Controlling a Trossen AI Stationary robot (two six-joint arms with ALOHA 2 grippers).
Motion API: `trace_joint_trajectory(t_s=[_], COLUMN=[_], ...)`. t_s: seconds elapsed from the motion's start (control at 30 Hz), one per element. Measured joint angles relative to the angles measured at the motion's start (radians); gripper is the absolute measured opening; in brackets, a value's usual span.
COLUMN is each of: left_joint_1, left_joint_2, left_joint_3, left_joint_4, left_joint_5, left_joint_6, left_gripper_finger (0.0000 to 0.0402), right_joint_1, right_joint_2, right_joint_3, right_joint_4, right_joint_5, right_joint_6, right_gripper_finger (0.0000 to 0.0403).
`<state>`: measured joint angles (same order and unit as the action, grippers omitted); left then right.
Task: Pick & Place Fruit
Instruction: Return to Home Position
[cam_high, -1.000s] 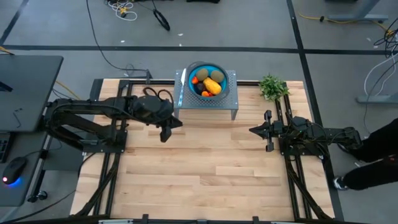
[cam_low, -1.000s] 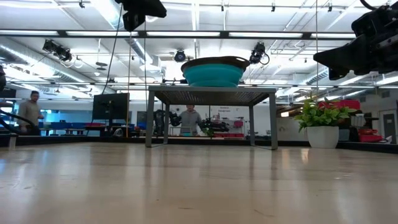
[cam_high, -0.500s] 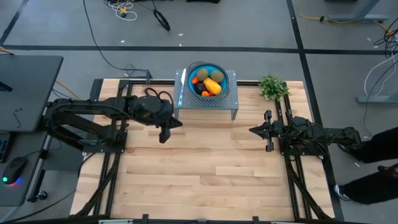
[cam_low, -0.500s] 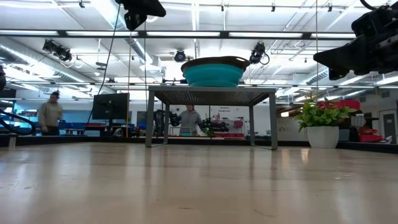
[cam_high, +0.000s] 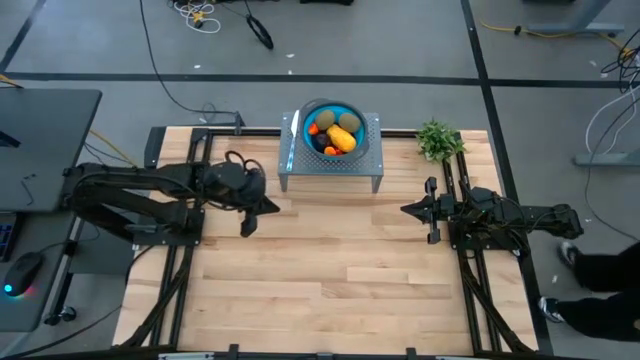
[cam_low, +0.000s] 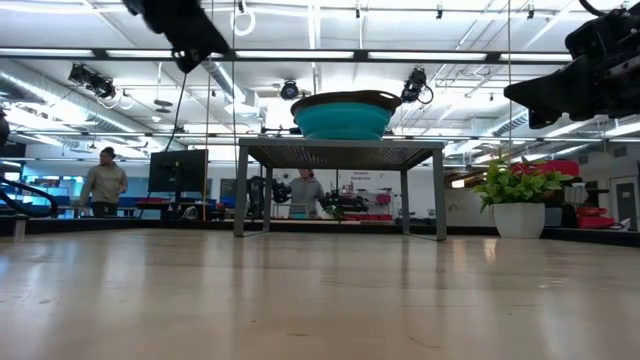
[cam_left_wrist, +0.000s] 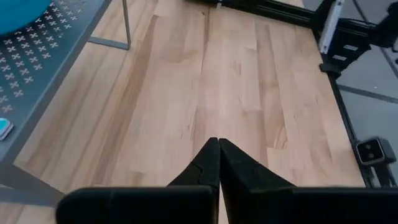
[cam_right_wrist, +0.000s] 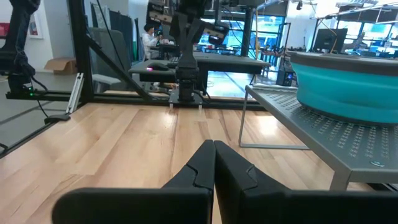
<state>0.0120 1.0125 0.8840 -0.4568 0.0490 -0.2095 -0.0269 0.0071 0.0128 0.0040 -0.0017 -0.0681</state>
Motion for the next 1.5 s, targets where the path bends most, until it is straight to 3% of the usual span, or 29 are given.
trace_joint_trajectory(t_s=[0.27,0.53,0.97,1.33,1.5], left_joint_1=[0.000,0.000,0.000,0.000,0.000], left_joint_2=[-0.193,-0.343,-0.417,-0.420,-0.419], left_joint_3=[-0.165,-0.240,-0.303,-0.528,-0.600], left_joint_4=[0.028,0.024,0.066,0.584,0.676], left_joint_5=[0.021,0.015,0.015,0.076,0.076], left_joint_6=[0.072,0.129,0.175,0.120,0.123], left_gripper_finger=[0.0003,0.0003,0.0002,0.0002,0.0002], right_joint_1=[0.000,0.000,0.000,0.000,0.000], right_joint_2=[0.000,0.000,0.000,0.000,0.000], right_joint_3=[0.000,0.000,0.000,0.000,0.000], right_joint_4=[0.000,0.000,0.000,0.000,0.000], right_joint_5=[0.000,0.000,0.000,0.000,0.000], right_joint_6=[0.000,0.000,0.000,0.000,0.000], right_gripper_finger=[0.0007,0.0007,0.0007,0.0007,0.0007])
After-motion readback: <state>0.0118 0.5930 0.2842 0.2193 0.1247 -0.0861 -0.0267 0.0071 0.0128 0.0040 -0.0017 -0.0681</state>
